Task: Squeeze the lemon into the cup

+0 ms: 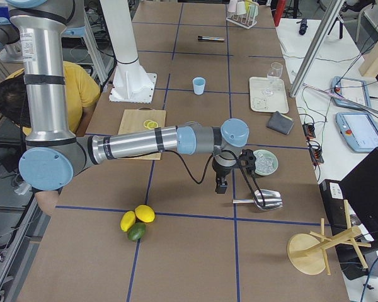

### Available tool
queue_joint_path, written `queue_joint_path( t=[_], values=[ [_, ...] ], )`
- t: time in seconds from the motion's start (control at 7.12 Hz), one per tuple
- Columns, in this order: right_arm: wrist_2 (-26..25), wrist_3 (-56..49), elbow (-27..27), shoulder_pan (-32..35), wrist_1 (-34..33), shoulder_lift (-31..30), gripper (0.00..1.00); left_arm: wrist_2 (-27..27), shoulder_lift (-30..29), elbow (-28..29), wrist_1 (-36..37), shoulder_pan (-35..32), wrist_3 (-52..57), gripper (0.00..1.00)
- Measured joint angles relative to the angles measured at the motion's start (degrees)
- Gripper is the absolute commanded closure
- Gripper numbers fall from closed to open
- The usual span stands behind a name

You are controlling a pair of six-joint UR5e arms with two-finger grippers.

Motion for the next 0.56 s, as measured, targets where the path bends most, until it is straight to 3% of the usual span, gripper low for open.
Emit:
queue_joint_path(
  t=[0.56],
  values=[
    [0.18,0.06,-0.17,0.00,-0.01,0.06,0.00,-0.04,0.78,0.52,0.03,-0.19,13.06,0.00]
  ],
)
